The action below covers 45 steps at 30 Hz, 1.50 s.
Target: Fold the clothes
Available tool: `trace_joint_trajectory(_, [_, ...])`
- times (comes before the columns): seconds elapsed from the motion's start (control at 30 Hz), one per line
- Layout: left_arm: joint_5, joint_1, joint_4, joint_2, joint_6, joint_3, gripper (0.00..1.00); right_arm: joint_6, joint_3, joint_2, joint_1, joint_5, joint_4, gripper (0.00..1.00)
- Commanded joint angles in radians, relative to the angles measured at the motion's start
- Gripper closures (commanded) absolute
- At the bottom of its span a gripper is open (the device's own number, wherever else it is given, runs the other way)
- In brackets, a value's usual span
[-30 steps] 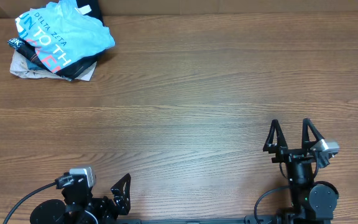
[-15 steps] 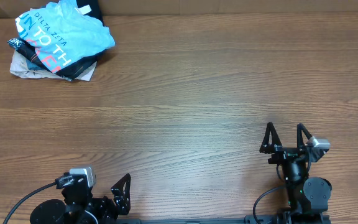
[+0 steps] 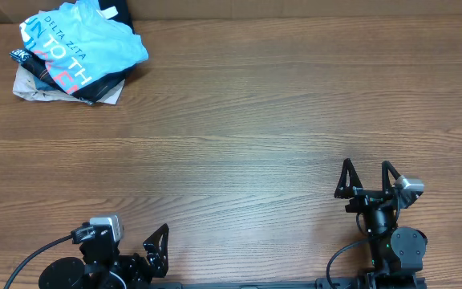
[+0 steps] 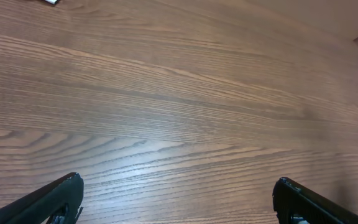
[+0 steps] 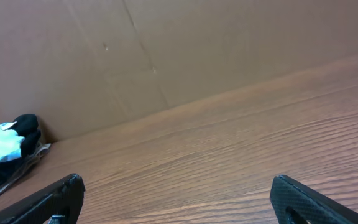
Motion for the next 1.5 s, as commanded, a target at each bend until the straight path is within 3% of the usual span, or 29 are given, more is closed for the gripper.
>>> trace_joint_trajectory(0.0, [-0.006, 0.004, 0.0, -0.003, -0.014, -0.002, 0.0, -0.004, -0.01, -0.012, 0.007, 0.007, 0.006, 0.0])
trace_joint_trajectory(1.1, [-0.018, -0.004, 0.003, -0.003, -0.011, -0.003, 0.0, -0.004, -0.01, -0.012, 0.007, 0.007, 0.006, 0.0])
trace_joint_trajectory(1.17, [-0.029, -0.023, 0.055, -0.003, -0.014, -0.005, 0.0, -0.004, -0.01, -0.012, 0.007, 0.007, 0.005, 0.0])
trace_joint_trajectory(1.47, [-0.023, -0.153, 0.618, -0.006, 0.155, -0.148, 0.0, -0.004, -0.01, -0.012, 0.007, 0.007, 0.005, 0.0])
